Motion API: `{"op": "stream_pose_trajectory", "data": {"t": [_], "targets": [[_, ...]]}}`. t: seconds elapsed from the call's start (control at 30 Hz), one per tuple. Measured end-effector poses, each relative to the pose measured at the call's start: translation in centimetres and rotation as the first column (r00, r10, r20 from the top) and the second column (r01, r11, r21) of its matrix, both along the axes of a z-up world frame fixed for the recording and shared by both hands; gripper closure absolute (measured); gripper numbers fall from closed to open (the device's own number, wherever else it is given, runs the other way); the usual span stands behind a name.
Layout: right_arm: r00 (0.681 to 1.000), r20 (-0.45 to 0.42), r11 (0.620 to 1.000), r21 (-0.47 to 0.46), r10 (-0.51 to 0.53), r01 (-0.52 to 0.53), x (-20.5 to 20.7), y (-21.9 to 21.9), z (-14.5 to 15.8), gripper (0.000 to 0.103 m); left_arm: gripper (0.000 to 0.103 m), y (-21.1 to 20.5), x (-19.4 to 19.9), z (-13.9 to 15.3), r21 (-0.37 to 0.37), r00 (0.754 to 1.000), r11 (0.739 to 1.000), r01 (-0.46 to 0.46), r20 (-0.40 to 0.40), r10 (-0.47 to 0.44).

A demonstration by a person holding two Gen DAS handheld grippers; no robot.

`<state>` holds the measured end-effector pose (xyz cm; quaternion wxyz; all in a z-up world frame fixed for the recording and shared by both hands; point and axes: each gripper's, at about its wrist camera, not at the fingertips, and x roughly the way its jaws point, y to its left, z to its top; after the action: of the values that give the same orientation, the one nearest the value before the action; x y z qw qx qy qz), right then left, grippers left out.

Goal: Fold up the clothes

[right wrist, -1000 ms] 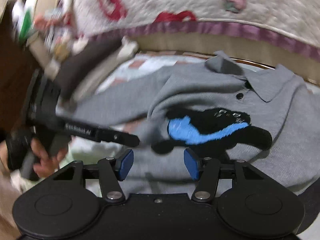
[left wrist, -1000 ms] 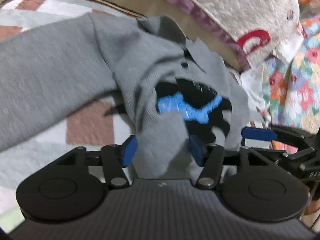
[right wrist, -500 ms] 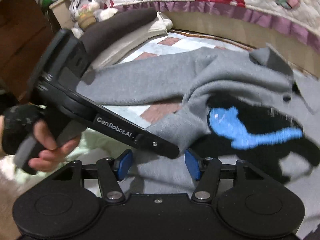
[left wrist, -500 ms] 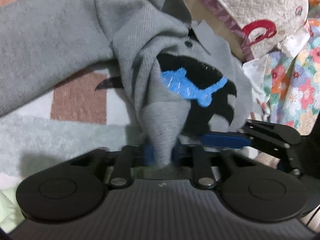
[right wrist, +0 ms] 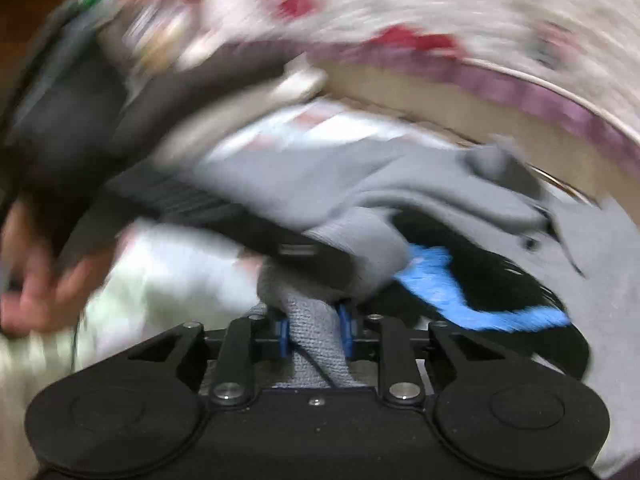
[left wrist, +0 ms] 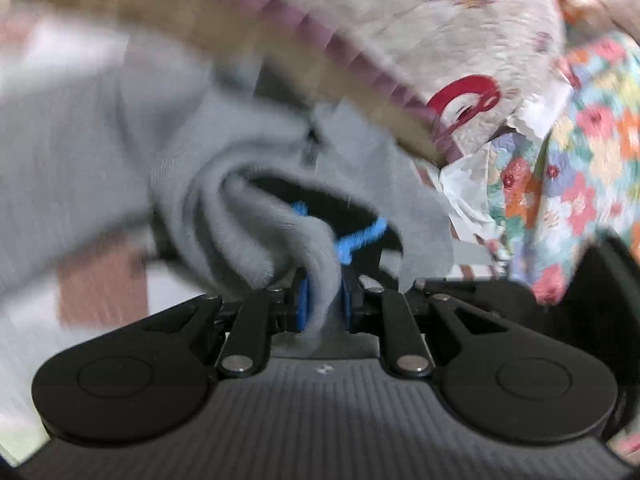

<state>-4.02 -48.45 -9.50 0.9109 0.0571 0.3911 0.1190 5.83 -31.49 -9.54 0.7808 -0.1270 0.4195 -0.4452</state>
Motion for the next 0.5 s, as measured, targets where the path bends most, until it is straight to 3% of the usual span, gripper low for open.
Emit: {"op": "stream_pose_trajectory", "data": {"t": [0.03,0.1,0.2,0.3,0.4,0.5], "targets": [[0.998,0.020,0.998,0.022,-0.067,0.067,0.1,-1.5,0.3,0.091,0.074,0.3,0.0,0.9,-0.023,0.999,1.000,-0.016,0.035,0.017],[0.982,0.053,0.983,0.011,-0.183,0.183,0.1,-4.6,0.8,0.091,0.053,1.0,0.3,2.1,-0.059,0.996,0.997,-0.040,0.071,0.044],[0.951,0.075,0.953,-0.018,-0.300,0.302,0.7,-8.8,0.4,0.092,0.051,1.9,1.2,1.6,-0.045,0.996,0.996,-0.078,0.049,0.080],[0.919,0.095,0.906,-0.155,-0.384,0.394,1.4,-11.7,-0.7,0.099,0.052,2.2,1.6,-1.2,0.000,0.996,0.996,-0.089,-0.028,0.089],[0.888,0.044,0.872,-0.175,-0.457,0.457,2.0,-13.5,-2.9,0.099,0.052,2.1,1.3,-3.8,0.042,0.994,0.996,-0.074,-0.083,0.078],[0.883,-0.021,0.868,-0.190,-0.470,0.458,2.1,-13.8,-4.2,0.103,0.051,0.8,0.6,-4.9,0.069,0.997,0.997,-0.020,-0.077,0.025]]}}
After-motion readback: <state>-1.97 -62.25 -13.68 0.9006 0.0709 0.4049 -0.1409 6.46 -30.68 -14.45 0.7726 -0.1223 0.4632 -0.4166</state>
